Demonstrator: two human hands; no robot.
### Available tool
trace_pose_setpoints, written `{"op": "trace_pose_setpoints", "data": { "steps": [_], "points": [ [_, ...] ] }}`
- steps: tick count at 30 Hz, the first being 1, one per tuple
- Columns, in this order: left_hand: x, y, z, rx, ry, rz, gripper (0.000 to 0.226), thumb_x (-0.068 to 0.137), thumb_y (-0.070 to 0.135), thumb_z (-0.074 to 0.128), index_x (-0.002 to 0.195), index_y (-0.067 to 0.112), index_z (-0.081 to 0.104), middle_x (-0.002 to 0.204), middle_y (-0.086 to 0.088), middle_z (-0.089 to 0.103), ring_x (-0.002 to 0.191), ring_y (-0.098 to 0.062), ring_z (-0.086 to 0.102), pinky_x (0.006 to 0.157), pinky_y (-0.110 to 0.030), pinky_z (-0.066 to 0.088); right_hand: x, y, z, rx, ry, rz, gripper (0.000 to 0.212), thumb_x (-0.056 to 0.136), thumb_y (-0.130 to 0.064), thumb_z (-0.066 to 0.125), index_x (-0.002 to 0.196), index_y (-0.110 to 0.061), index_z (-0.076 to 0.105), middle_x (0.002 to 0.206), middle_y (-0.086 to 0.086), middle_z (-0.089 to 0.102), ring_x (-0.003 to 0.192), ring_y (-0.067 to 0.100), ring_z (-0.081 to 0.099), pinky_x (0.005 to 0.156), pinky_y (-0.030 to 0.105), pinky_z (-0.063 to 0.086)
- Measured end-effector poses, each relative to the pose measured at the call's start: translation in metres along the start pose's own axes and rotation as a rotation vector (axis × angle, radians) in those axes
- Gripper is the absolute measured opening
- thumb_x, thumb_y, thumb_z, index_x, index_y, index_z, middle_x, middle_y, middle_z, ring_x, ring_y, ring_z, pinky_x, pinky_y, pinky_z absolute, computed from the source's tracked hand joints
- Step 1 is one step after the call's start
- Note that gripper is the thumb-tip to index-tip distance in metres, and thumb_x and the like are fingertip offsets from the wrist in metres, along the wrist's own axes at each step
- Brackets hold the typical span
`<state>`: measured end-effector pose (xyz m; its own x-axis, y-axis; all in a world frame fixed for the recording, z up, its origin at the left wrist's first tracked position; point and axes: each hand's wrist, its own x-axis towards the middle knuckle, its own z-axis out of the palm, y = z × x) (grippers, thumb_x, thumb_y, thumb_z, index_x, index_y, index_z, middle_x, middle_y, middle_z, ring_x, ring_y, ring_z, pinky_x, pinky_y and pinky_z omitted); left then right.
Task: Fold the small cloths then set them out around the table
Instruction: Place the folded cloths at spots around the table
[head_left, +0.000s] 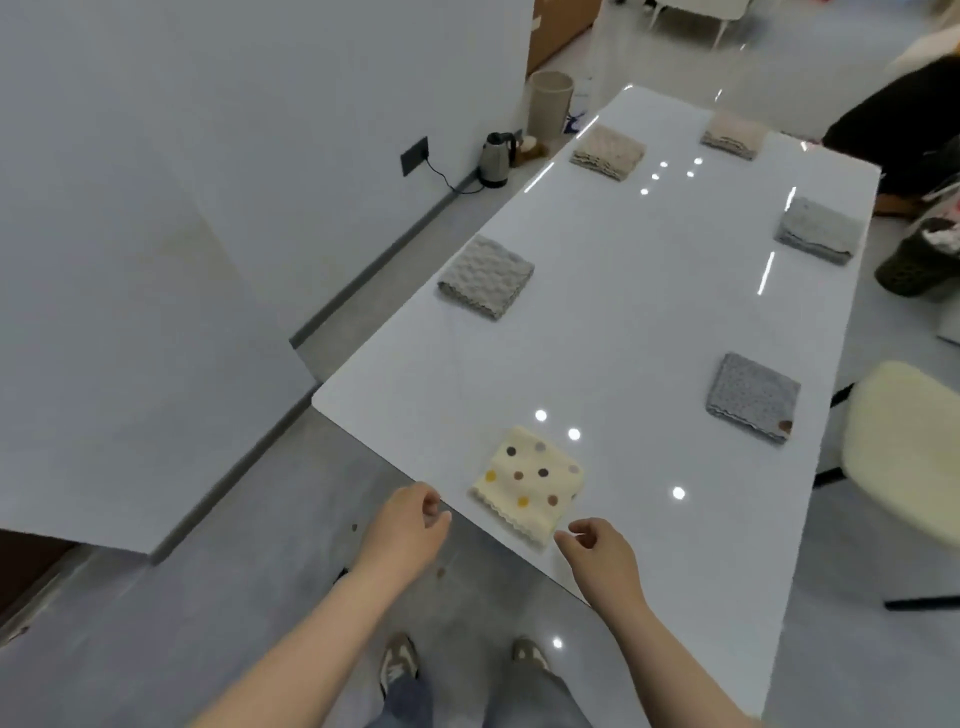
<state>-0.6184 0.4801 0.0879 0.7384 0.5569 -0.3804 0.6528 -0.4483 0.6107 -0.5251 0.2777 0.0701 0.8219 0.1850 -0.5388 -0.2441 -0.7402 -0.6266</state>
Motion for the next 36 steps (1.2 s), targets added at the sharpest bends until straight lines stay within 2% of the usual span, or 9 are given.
{"op": "trace_pose_setpoints", "data": {
  "steps": [7,14,20,24,27,29,30,32,36],
  "points": [
    [0.042,0.007,-0.003,0.034,-0.203,0.078,0.034,0.092,0.026,0.056,0.121,0.009,0.054,0.107,-0.002,0.058,0.09,-0.013,0.056,0.077,-0.022,0.042,-0.005,-0.005,0.017,0.127,0.112,0.142,0.038,0.093,-0.028,0.057,0.125,-0.009,0.055,0.102,-0.002,0.056,0.088,0.01,0.052,0.062,0.013,0.036],
    [0.079,0.026,0.017,0.057,-0.284,0.031,0.042,0.092,0.031,0.056,0.127,0.007,0.05,0.114,-0.004,0.06,0.097,-0.013,0.053,0.08,-0.023,0.04,0.029,-0.003,0.022,0.179,0.126,0.233,0.041,0.092,-0.029,0.058,0.128,-0.008,0.054,0.105,-0.002,0.057,0.094,0.011,0.051,0.08,0.021,0.037],
    [0.104,0.029,0.031,0.023,-0.33,-0.016,0.055,0.09,0.034,0.058,0.135,0.006,0.043,0.125,-0.007,0.057,0.111,-0.02,0.055,0.093,-0.03,0.044,0.045,-0.007,0.041,0.248,0.148,0.302,0.033,0.092,-0.031,0.059,0.115,-0.008,0.057,0.097,-0.002,0.059,0.084,0.01,0.054,0.061,0.014,0.036],
    [0.123,0.04,0.037,-0.021,-0.43,-0.031,0.058,0.09,0.034,0.059,0.136,0.004,0.041,0.123,-0.007,0.057,0.103,-0.014,0.051,0.086,-0.023,0.038,0.056,-0.014,0.047,0.348,0.213,0.363,0.016,0.09,-0.029,0.06,0.094,-0.015,0.055,0.083,-0.006,0.055,0.071,0.006,0.05,0.055,0.014,0.033],
    [0.133,0.048,0.043,0.004,-0.538,-0.065,0.045,0.089,0.036,0.061,0.121,0.006,0.055,0.114,-0.006,0.06,0.1,-0.018,0.055,0.083,-0.024,0.041,0.062,-0.021,0.049,0.366,0.22,0.39,0.029,0.088,-0.025,0.062,0.066,-0.017,0.045,0.064,-0.006,0.047,0.056,0.007,0.044,0.051,0.017,0.031],
    [0.139,0.048,0.047,0.044,-0.559,-0.073,0.023,0.088,0.035,0.062,0.078,0.015,0.057,0.08,0.0,0.058,0.077,-0.017,0.056,0.068,-0.025,0.043,0.064,-0.026,0.05,0.392,0.214,0.402,0.035,0.086,-0.024,0.064,0.061,-0.015,0.041,0.06,-0.003,0.044,0.053,0.011,0.042,0.052,0.021,0.032],
    [0.141,0.047,0.048,0.052,-0.563,-0.078,0.034,0.087,0.034,0.062,0.063,0.018,0.045,0.066,0.001,0.047,0.064,-0.014,0.049,0.058,-0.024,0.037,0.065,-0.027,0.05,0.404,0.219,0.402,0.036,0.086,-0.024,0.065,0.061,-0.015,0.04,0.061,-0.003,0.044,0.054,0.011,0.042,0.053,0.022,0.032],
    [0.145,0.044,0.049,0.062,-0.573,-0.055,0.043,0.086,0.031,0.063,0.059,0.017,0.033,0.06,0.001,0.038,0.055,-0.013,0.039,0.052,-0.024,0.029,0.065,-0.031,0.05,0.442,0.242,0.395,0.03,0.086,-0.026,0.065,0.068,-0.016,0.043,0.066,-0.004,0.047,0.058,0.01,0.045,0.054,0.019,0.033],
    [0.148,0.045,0.045,0.037,-0.585,-0.042,0.027,0.091,0.028,0.055,0.069,0.014,0.046,0.071,-0.001,0.05,0.065,-0.014,0.048,0.056,-0.025,0.035,0.063,-0.036,0.051,0.556,0.26,0.396,0.02,0.087,-0.026,0.066,0.096,-0.015,0.053,0.094,-0.001,0.062,0.083,0.011,0.061,0.062,0.019,0.045]
  ]
}}
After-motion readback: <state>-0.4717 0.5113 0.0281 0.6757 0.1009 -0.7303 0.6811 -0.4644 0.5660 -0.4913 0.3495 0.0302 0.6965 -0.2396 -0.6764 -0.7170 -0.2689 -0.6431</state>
